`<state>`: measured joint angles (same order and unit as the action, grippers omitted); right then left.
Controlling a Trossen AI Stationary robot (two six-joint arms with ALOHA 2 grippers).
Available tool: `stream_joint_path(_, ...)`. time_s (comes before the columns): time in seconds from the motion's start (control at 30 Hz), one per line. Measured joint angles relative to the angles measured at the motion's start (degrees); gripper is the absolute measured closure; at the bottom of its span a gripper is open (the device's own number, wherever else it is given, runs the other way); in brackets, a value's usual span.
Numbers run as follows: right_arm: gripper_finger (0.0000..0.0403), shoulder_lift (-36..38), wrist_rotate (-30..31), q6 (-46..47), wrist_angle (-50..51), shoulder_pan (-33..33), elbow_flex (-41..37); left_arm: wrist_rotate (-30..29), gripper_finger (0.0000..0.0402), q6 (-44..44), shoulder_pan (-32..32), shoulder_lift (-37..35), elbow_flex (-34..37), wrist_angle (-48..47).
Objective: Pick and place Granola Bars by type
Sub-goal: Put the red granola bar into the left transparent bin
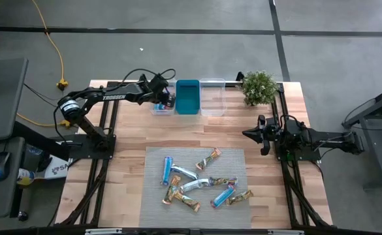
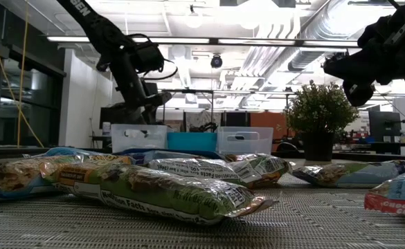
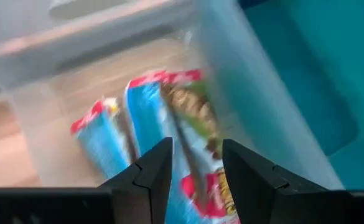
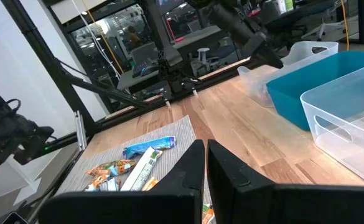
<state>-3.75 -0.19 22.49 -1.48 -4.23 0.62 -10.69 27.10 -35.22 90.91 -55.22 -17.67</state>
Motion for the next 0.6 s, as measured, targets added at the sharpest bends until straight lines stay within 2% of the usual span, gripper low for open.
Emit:
stream_joint_path(0.27,0.0402,0.0,0.0,0.0,0.0,0.0,0.0,5.6,0.0262,-13.5,1.8,-3.5,-0.3,15.1)
stream_joint_path(0.4,0.0402,0.0,0.0,0.0,0.0,0.0,0.0,13.0,0.0262,-19.3,3.4,-5.3,-0.4,22.9)
stream_joint_path(0.6,0.0402,0.0,0.0,0.0,0.0,0.0,0.0,23.0,0.0262,-21.8,7.8,-7.1,-0.4,30.4)
